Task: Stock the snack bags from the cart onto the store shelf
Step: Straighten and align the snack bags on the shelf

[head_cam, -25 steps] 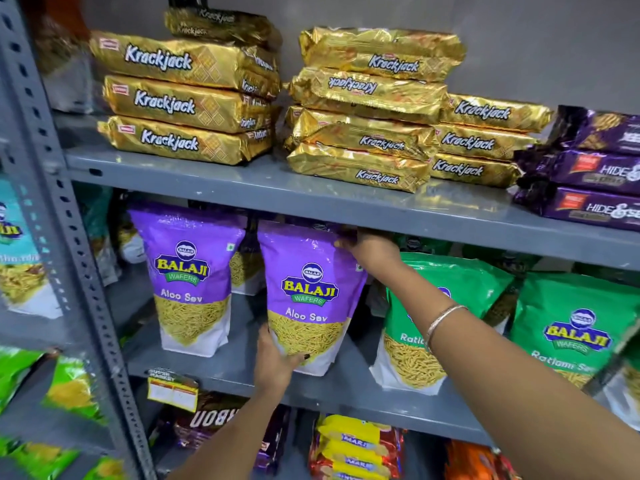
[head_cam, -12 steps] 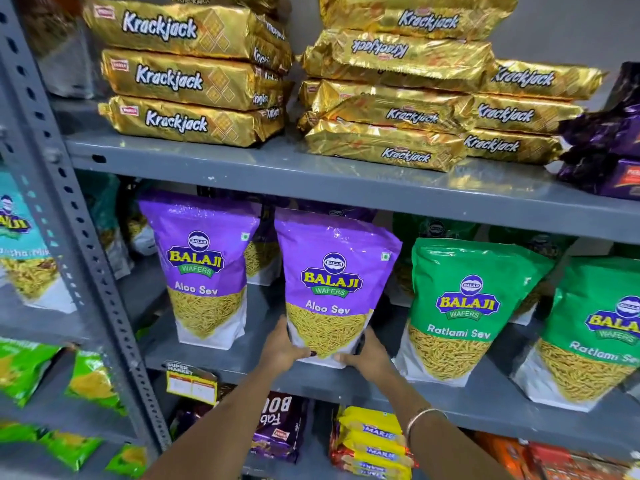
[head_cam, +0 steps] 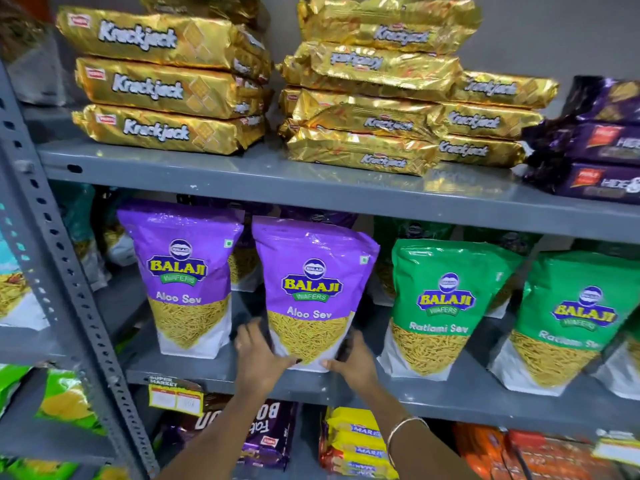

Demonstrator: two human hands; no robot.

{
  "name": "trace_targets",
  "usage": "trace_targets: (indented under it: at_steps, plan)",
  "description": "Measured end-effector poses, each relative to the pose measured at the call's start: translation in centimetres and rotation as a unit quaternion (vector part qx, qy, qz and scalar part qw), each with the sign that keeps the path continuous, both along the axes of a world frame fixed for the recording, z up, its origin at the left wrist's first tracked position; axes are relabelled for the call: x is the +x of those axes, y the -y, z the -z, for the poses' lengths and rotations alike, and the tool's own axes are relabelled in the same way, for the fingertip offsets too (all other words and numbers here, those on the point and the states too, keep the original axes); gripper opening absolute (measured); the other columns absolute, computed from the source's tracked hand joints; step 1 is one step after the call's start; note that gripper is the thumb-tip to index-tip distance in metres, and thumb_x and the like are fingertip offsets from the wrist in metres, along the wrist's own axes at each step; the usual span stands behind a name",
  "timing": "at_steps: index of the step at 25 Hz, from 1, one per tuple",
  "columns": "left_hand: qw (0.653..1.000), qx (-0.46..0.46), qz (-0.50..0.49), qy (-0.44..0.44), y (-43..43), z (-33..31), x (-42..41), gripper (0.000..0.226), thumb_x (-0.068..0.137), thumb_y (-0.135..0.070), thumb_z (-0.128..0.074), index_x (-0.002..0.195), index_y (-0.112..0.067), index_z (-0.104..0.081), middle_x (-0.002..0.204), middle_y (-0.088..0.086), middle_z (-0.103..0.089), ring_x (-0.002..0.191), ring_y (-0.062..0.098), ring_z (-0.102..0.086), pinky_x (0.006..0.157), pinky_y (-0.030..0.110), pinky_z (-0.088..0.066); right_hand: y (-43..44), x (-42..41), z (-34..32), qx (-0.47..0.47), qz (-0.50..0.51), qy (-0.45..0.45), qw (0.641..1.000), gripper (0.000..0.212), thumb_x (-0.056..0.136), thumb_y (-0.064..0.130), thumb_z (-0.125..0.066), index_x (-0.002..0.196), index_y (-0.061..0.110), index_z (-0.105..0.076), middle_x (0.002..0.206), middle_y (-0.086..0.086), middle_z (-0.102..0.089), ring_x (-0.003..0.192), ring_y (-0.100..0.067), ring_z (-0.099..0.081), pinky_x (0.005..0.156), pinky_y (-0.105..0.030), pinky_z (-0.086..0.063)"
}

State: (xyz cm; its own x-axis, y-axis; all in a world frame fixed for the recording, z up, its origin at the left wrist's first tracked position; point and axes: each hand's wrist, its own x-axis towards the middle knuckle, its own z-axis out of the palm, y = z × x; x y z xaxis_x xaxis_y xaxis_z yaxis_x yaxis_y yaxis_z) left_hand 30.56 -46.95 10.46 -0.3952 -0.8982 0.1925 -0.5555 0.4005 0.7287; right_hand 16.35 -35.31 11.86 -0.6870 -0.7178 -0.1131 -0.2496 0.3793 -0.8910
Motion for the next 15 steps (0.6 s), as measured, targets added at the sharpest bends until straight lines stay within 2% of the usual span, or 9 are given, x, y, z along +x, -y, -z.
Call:
trace_targets:
  at_steps: [3, 5, 7, 9, 11, 12, 13, 14, 15]
  plan:
    - [0.969, -0.236, 0.035, 0.062, -4.9, 1.7, -0.2, 0.067, 0.08, -0.064, -0.04, 0.11, -0.005, -0.048, 0.109, 0.014, -0.055, 0.101, 0.028, -0.048, 0.09, 0.035, -0.037, -4.1, -1.7, -0.6, 0.089, 0.021, -0.066, 0.994, 0.027, 0.069, 0.025, -0.076, 0.066, 0.025, -0.049, 0.062, 0.011, -0.051, 0.068, -0.014, -0.054, 0.07, -0.034, -0.044]
    - [0.946, -0.286, 0.136, 0.073, -8.1, 1.9, -2.7, 0.053, 0.081, -0.058, -0.04, 0.106, -0.012, -0.046, 0.106, 0.006, -0.051, 0.098, 0.023, -0.048, 0.09, 0.033, -0.036, -7.8, -3.9, -0.8, 0.177, 0.036, -0.094, 0.979, 0.025, 0.074, 0.031, -0.07, 0.058, 0.021, -0.053, 0.06, 0.0, -0.056, 0.077, -0.023, -0.062, 0.065, -0.028, -0.04]
    - [0.949, -0.222, 0.214, 0.066, -10.6, 0.7, -7.0, 0.048, 0.078, -0.044, -0.059, 0.114, -0.015, -0.046, 0.11, 0.004, -0.052, 0.104, 0.023, -0.054, 0.092, 0.026, -0.042, -11.4, -6.4, -1.3, 0.234, 0.1, -0.103, 0.961, 0.014, 0.077, 0.027, -0.067, 0.077, 0.013, -0.067, 0.084, -0.016, -0.067, 0.098, -0.031, -0.065, 0.072, -0.032, -0.047]
    - [0.972, -0.038, 0.231, 0.024, -12.4, -1.1, -11.1, 0.061, 0.076, -0.027, -0.069, 0.128, -0.01, -0.041, 0.127, 0.01, -0.051, 0.12, 0.027, -0.05, 0.099, 0.032, -0.04, -13.9, -9.1, -1.4, 0.193, 0.174, -0.096, 0.961, 0.019, 0.077, 0.022, -0.067, 0.089, 0.007, -0.064, 0.099, -0.019, -0.065, 0.107, -0.032, -0.061, 0.08, -0.034, -0.047]
    - [0.968, 0.136, 0.208, -0.019, -13.0, -1.6, -14.5, 0.076, 0.07, -0.018, -0.076, 0.134, -0.006, -0.036, 0.135, 0.014, -0.05, 0.124, 0.029, -0.048, 0.096, 0.034, -0.041, -14.7, -11.7, -1.2, 0.107, 0.159, -0.073, 0.979, 0.054, 0.075, 0.019, -0.072, 0.12, 0.002, -0.049, 0.117, -0.012, -0.057, 0.115, -0.027, -0.053, 0.084, -0.033, -0.041]
    - [0.966, 0.176, 0.188, -0.024, -13.1, -1.5, -15.7, 0.079, 0.068, -0.016, -0.077, 0.134, -0.006, -0.036, 0.134, 0.015, -0.052, 0.123, 0.03, -0.051, 0.094, 0.034, -0.043, -14.9, -13.0, -0.7, 0.07, 0.119, -0.056, 0.989, 0.072, 0.07, 0.02, -0.075, 0.13, 0.003, -0.039, 0.122, -0.006, -0.052, 0.119, -0.024, -0.049, 0.087, -0.032, -0.04]
    - [0.966, 0.191, 0.171, -0.018, -12.9, -1.3, -16.2, 0.078, 0.067, -0.016, -0.078, 0.133, -0.006, -0.038, 0.132, 0.015, -0.056, 0.121, 0.03, -0.053, 0.092, 0.035, -0.045, -14.4, -13.5, -0.6, 0.051, 0.097, -0.033, 0.993, 0.081, 0.063, 0.025, -0.079, 0.13, 0.006, -0.039, 0.123, -0.003, -0.052, 0.118, -0.022, -0.049, 0.088, -0.031, -0.042]
    - [0.97, 0.184, 0.157, -0.01, -12.7, -0.9, -16.7, 0.075, 0.066, -0.017, -0.079, 0.13, -0.007, -0.041, 0.129, 0.015, -0.059, 0.118, 0.031, -0.056, 0.091, 0.037, -0.047, -14.1, -14.5, 0.2, 0.039, 0.086, -0.032, 0.995, 0.076, 0.056, 0.029, -0.08, 0.122, 0.011, -0.047, 0.116, -0.004, -0.059, 0.111, -0.023, -0.055, 0.086, -0.032, -0.047]
    - [0.974, 0.174, 0.147, 0.001, -12.9, -0.6, -17.0, 0.071, 0.065, -0.017, -0.08, 0.126, -0.007, -0.044, 0.126, 0.015, -0.062, 0.116, 0.031, -0.058, 0.09, 0.039, -0.048, -14.1, -15.0, 0.9, 0.038, 0.09, -0.03, 0.995, 0.056, 0.055, 0.027, -0.08, 0.103, 0.018, -0.054, 0.097, -0.005, -0.065, 0.095, -0.021, -0.061, 0.076, -0.026, -0.05]
